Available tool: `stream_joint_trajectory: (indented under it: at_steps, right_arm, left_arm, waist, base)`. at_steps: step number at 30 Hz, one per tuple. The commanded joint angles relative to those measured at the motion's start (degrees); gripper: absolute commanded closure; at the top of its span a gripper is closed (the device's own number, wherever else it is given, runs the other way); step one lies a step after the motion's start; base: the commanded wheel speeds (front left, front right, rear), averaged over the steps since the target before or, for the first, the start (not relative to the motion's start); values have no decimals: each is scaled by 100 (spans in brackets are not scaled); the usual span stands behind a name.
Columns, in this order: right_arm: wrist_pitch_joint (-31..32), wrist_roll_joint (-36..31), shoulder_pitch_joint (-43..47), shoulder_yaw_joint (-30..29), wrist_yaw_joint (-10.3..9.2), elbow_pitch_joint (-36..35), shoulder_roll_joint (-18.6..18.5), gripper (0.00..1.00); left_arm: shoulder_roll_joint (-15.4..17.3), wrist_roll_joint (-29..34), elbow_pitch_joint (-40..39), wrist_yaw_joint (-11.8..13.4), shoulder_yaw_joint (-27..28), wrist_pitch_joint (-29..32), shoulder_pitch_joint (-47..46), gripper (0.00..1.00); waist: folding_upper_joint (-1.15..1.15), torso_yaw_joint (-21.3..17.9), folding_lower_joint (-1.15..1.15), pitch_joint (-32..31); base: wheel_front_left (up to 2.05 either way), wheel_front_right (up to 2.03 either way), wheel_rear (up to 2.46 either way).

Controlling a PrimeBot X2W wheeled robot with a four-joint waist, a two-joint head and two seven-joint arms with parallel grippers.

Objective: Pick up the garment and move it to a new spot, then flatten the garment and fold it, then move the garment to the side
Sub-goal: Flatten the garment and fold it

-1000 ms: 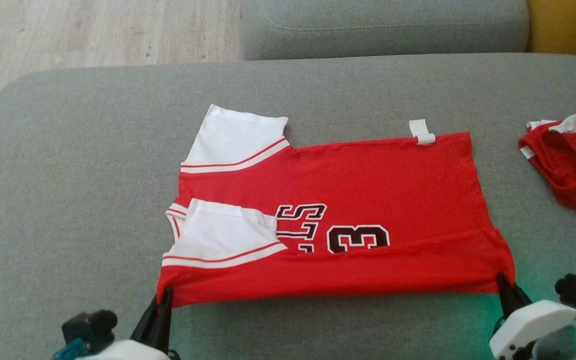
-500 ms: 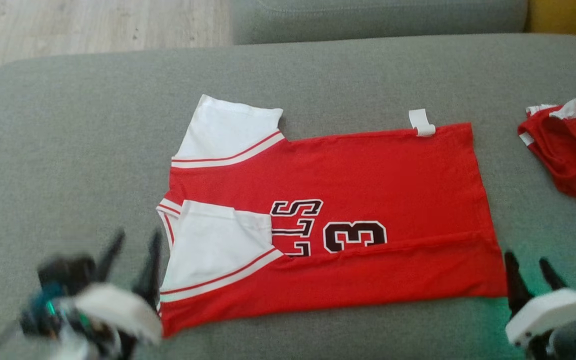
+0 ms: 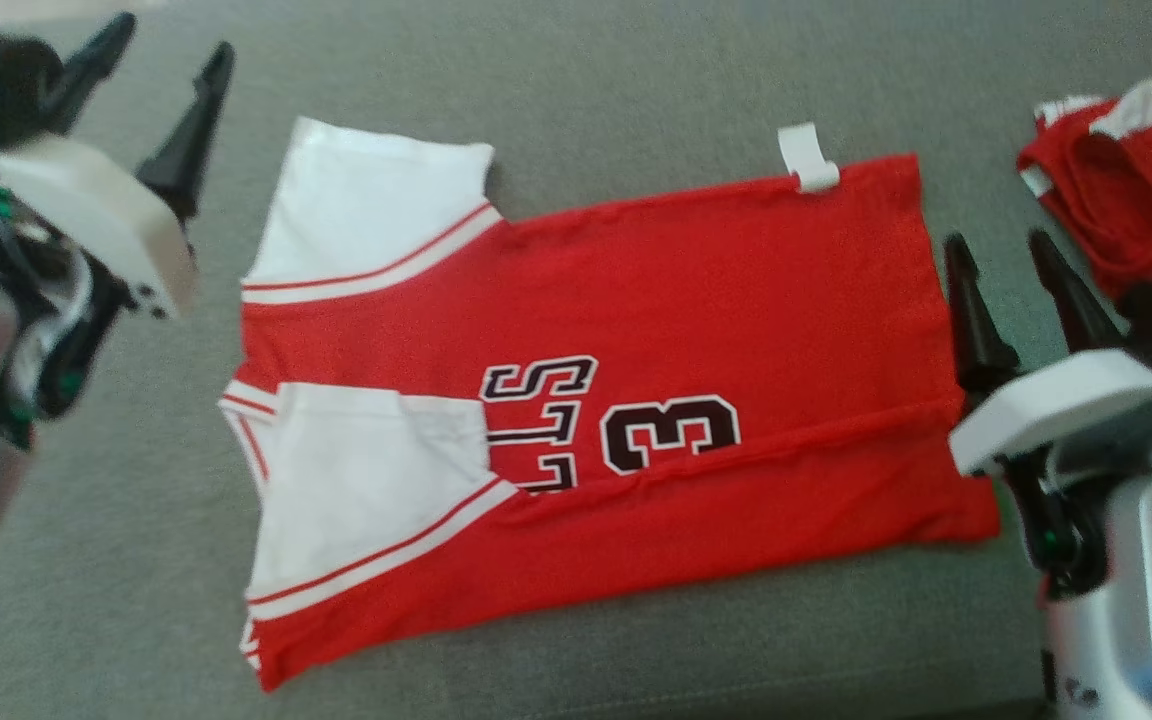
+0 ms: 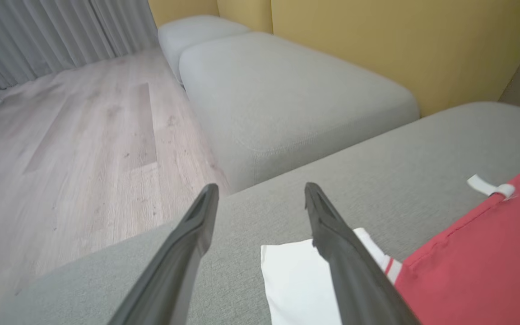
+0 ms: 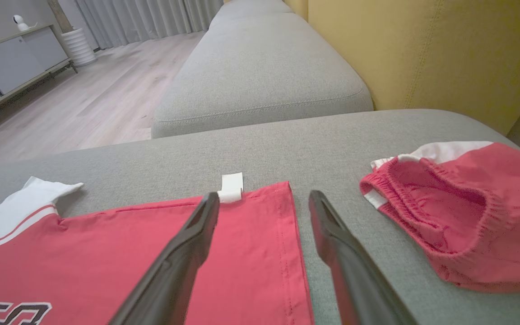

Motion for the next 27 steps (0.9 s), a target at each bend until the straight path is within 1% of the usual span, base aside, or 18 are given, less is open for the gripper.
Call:
stream_joint_trajectory:
  at_steps: [1,4,5,9,15,20,26,27]
  right_arm:
    - [21,-7,-336,294,37,-278,-47,0]
    - [4,50,-552,527,37,-349,-47,0]
    - [4,50,-552,527,37,-349,-47,0]
    - [-52,100,-718,750,37,-441,-47,0]
    - [-153,146,-792,807,37,-466,-47,0]
    - [-242,186,-789,794,37,-411,-47,0]
    - [-273,206,-823,785,37,-357,-47,0]
    - [-273,208,-841,793,37,-351,-47,0]
  left_arm:
    - [316,118,221,-87,200,209,-527,0]
    - [361,226,647,-258,92,436,-864,0]
    - [361,226,647,-258,92,436,-864,0]
    - [385,176,1115,-423,43,674,-1095,0]
    - [427,21,1586,-475,54,946,-1185,0]
    - [486,-54,1723,-527,47,1030,-1159,0]
    - [512,-221,1669,-621,-54,1377,-1056,0]
    - [522,-243,1646,-661,-89,1453,-1038,16]
  waist:
    - [0,-361,-1,473]
    - [0,-561,-1,794]
    - [0,-561,-1,794]
    - [0,-786,-1,1130]
    - [0,-962,-1,1399]
    - [0,-1006,-1,1466]
    - [0,-1008,-1,1476]
    - [0,-1010,-1,1480]
  base:
    - [0,0,0]
    - [0,0,0]
    - [0,0,0]
    - [0,0,0]
    - [0,0,0]
    - [0,0,0]
    - [0,0,0]
    - [0,0,0]
